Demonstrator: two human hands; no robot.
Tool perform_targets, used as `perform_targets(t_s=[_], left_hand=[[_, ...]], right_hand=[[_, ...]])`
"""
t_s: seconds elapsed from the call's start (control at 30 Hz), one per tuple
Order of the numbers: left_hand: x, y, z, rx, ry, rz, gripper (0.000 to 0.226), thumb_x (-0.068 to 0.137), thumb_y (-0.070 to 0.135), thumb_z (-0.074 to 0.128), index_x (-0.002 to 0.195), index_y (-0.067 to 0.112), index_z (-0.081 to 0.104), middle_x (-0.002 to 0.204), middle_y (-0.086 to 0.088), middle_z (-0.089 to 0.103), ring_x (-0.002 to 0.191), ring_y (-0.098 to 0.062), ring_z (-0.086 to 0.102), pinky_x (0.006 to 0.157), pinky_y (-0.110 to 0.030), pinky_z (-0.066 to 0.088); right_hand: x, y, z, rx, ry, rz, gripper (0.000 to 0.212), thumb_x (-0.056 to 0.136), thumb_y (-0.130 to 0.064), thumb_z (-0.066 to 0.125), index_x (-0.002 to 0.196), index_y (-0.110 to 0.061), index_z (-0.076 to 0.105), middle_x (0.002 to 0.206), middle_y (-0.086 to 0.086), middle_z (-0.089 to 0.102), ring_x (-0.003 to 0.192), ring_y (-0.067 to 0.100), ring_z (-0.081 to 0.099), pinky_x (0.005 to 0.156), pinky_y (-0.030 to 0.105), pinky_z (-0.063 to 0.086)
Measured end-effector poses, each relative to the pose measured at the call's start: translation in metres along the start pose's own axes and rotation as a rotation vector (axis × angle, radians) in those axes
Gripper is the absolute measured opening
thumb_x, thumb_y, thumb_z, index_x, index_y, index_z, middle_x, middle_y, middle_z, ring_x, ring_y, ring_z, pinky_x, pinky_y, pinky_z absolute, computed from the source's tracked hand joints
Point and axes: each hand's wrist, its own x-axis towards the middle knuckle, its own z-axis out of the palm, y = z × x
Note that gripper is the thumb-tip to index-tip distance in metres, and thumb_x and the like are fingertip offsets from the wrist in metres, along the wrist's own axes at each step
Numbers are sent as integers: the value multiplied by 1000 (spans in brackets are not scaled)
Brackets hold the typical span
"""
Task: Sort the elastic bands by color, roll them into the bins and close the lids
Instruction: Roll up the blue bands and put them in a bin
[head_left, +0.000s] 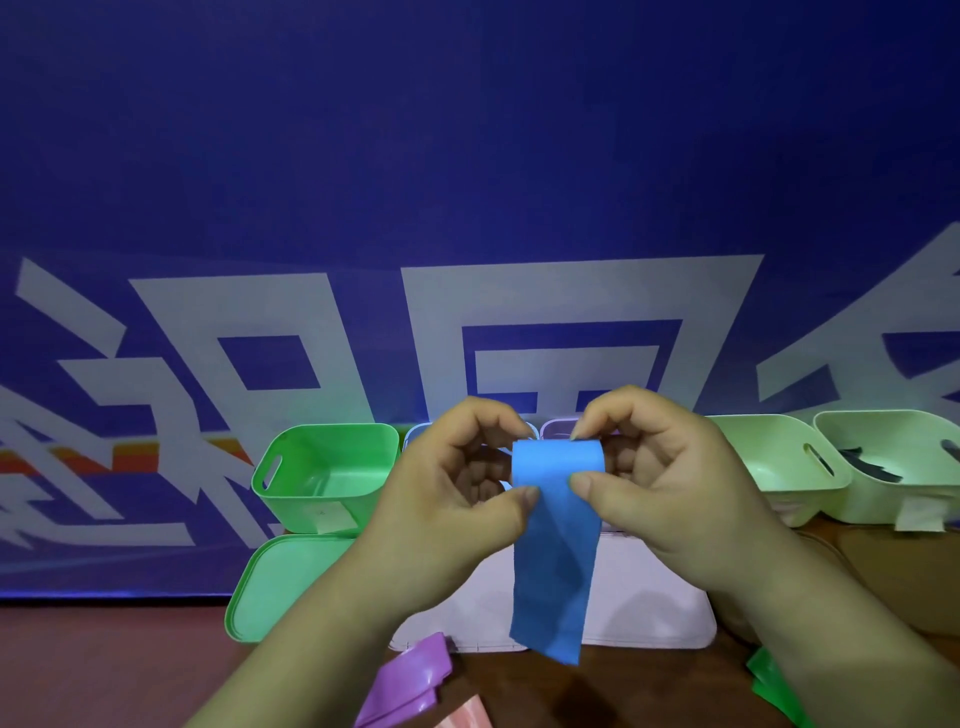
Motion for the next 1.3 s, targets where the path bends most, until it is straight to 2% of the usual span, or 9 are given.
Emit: perform_targets(t_s=[0.07,0.23,0.47,0.6,0.73,0.83,1.03,1.2,1.3], left_hand=[[-1,0,-1,37,-14,21,30,72,11,71,98,21,61,97,-10,63,78,-40,54,63,-52,48],[0,1,-1,123,-32,82,32,72,4,69,97,21,61,94,2,63,82,-21,58,67,-40,50],[0,0,0,48,-31,76,26,71,8,68,94,19,61,89,-3,63,77,-25,55,65,-44,47],[1,2,1,5,-3,50,27,72,-3,68,92,14,61,85,-2,63,72,-23,54,62,-35,47],[2,6,3,-51,22,3,25,72,-6,62,87,14,61,81,-1,62,70,-21,55,59,-33,46],[2,7,4,-61,35,-18,23,72,-4,61,84,15,62,78,0,62,66,-18,55,56,-26,47],[3,8,6,-78,56,-37,20,71,-4,59,86,9,61,73,4,63,62,-9,55,55,-19,47],[2,5,3,-70,18,-38,21,71,3,66,87,16,64,80,2,64,69,-11,57,62,-19,48],[0,2,1,-28,-10,-18,27,70,17,70,95,20,63,91,0,63,75,-22,56,63,-35,49]], right_hand=[[1,-1,0,11,-10,24,22,70,-5,69,85,-20,64,79,10,59,63,24,52,51,28,46],[1,-1,2,61,-19,76,18,72,-4,67,84,-17,63,75,14,58,60,22,53,49,24,46],[0,-2,2,81,-27,101,14,74,-6,66,87,-10,62,73,8,58,57,17,52,49,22,46],[-2,-2,1,23,-50,81,20,72,-12,71,89,-22,64,86,16,60,68,23,55,56,28,49],[-5,0,1,-25,-41,25,28,67,-20,73,93,-28,64,87,21,59,74,39,55,64,36,50],[-6,-2,1,-99,-20,-21,30,70,-12,72,93,-29,63,87,17,61,75,37,57,63,41,51],[-7,-3,2,-142,-17,-79,26,69,-20,71,92,-28,62,85,13,61,73,32,58,65,49,53],[-6,-1,2,-99,0,-69,24,68,-22,71,89,-27,63,82,13,60,70,35,55,60,44,51],[-4,-1,1,-7,6,-24,24,70,-11,72,87,-24,63,79,7,59,63,23,51,53,30,46]])
